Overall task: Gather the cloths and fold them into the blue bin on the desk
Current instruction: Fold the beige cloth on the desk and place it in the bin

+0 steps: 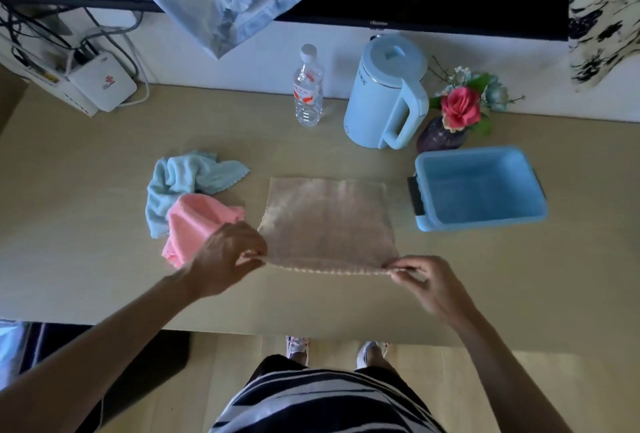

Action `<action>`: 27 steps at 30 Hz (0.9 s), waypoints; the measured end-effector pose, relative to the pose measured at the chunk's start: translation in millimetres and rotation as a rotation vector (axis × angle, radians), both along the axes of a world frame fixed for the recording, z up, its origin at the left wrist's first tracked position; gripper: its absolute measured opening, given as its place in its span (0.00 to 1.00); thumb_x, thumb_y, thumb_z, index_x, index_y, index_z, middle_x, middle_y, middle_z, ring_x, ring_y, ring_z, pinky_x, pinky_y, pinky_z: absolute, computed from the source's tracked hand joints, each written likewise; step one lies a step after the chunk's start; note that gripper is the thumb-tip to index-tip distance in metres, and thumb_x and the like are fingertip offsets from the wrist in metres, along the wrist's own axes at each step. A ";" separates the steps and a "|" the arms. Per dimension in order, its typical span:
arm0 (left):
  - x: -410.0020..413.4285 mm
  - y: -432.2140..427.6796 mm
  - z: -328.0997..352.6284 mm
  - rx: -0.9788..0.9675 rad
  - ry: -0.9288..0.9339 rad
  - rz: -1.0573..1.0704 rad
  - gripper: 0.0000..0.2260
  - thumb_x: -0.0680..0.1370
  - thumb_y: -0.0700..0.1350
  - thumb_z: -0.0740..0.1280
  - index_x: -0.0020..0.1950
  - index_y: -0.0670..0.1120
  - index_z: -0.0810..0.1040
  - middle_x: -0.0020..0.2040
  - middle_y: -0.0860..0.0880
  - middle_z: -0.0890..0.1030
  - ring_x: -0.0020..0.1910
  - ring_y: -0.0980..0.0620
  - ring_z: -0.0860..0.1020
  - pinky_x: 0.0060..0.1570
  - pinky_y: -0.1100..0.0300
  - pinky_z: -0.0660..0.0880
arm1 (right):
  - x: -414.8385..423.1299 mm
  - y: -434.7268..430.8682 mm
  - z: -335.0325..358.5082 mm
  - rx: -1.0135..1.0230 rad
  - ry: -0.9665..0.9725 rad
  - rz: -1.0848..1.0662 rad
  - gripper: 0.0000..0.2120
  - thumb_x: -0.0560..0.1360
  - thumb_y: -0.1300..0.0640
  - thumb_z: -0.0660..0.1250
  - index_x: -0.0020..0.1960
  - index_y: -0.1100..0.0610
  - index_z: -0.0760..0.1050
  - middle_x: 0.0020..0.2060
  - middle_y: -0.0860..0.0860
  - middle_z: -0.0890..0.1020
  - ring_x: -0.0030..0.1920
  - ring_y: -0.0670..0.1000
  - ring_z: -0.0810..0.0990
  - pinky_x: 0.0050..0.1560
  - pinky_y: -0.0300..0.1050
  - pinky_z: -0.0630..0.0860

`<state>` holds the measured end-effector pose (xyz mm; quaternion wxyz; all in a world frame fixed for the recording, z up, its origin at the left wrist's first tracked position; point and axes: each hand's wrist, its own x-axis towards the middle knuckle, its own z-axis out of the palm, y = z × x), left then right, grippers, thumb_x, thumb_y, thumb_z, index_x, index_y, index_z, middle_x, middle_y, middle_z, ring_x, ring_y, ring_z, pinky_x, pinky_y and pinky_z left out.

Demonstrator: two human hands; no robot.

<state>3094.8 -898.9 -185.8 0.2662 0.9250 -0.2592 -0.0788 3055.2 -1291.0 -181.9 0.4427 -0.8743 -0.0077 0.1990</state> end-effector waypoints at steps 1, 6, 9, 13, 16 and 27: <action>-9.2 -0.6 -11.3 0.031 0.055 0.018 0.06 0.70 0.42 0.80 0.45 0.46 0.86 0.44 0.52 0.86 0.45 0.49 0.83 0.51 0.47 0.79 | -7.3 0.9 -10.4 -0.027 0.054 0.006 0.06 0.76 0.59 0.73 0.52 0.56 0.86 0.47 0.46 0.88 0.50 0.45 0.86 0.57 0.50 0.81; -39.5 6.8 -52.6 0.173 0.354 0.032 0.09 0.78 0.54 0.71 0.51 0.51 0.84 0.49 0.54 0.86 0.49 0.53 0.82 0.53 0.56 0.76 | -27.7 2.5 -38.3 -0.110 0.220 0.086 0.05 0.75 0.55 0.73 0.42 0.55 0.83 0.36 0.48 0.85 0.40 0.45 0.83 0.47 0.47 0.79; -38.7 6.7 -58.1 0.147 0.397 0.089 0.08 0.78 0.54 0.72 0.51 0.52 0.85 0.50 0.54 0.85 0.49 0.56 0.80 0.54 0.56 0.76 | -23.7 3.0 -43.6 -0.074 0.219 0.064 0.08 0.76 0.55 0.71 0.39 0.55 0.80 0.31 0.46 0.81 0.33 0.40 0.77 0.38 0.43 0.73; -22.8 -3.4 -62.3 -0.052 0.410 0.248 0.04 0.78 0.47 0.73 0.48 0.48 0.85 0.46 0.54 0.85 0.42 0.64 0.79 0.47 0.62 0.77 | -4.1 6.7 -53.9 -0.025 0.207 -0.054 0.13 0.77 0.59 0.71 0.35 0.57 0.74 0.27 0.45 0.72 0.30 0.42 0.68 0.34 0.42 0.64; -9.4 -14.5 -69.9 -0.148 0.452 0.397 0.06 0.78 0.47 0.72 0.49 0.45 0.84 0.44 0.53 0.84 0.42 0.58 0.81 0.44 0.62 0.75 | 10.9 8.5 -62.0 0.009 0.196 -0.126 0.13 0.78 0.60 0.70 0.37 0.63 0.73 0.28 0.49 0.71 0.30 0.46 0.67 0.34 0.45 0.63; 23.5 -46.5 -98.9 -0.156 0.419 0.747 0.12 0.80 0.43 0.68 0.36 0.45 0.74 0.26 0.54 0.70 0.25 0.53 0.67 0.25 0.62 0.59 | 36.7 13.9 -94.8 -0.084 0.217 -0.330 0.09 0.78 0.59 0.67 0.43 0.64 0.74 0.32 0.51 0.74 0.33 0.49 0.70 0.35 0.45 0.66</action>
